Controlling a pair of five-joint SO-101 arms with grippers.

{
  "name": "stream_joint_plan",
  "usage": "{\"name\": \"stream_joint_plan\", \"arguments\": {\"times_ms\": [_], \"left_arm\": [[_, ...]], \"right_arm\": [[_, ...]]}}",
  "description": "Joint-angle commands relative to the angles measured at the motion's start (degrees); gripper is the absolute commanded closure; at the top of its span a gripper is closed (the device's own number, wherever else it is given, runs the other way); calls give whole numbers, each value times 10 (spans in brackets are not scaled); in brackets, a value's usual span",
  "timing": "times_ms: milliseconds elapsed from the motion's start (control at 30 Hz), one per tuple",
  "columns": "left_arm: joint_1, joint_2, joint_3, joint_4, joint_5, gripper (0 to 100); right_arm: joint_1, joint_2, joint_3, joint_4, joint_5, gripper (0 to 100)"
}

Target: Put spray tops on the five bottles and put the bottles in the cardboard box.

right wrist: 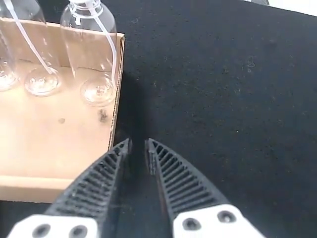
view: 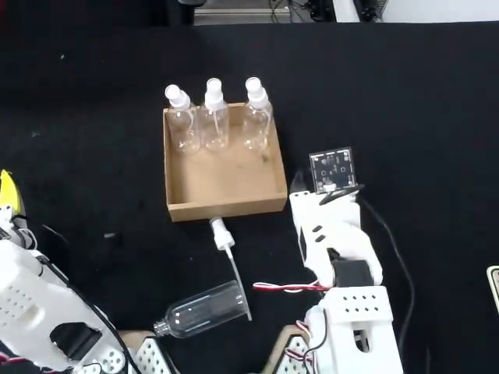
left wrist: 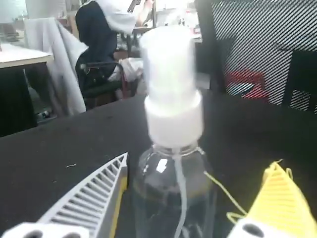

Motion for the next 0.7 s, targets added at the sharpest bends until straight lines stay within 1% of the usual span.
{"name": "stream_joint_plan", "arguments": {"times_ms": [0,133,333,400,667], "left_arm": [[12,-25,-3,-16,2,611],[12,-24,-3,-12,2,611],[-12,-24,-36,76,2,611],[-17,-24,-48,94,2,611],[-15,-30,-47,97,2,611]], "right_arm": [[7,-7,-2,-15,0,976],[7,-7,-2,-15,0,975],[6,-7,-2,-15,0,975],[6,-7,-2,-15,0,975],[7,-7,-3,-15,0,975]]}}
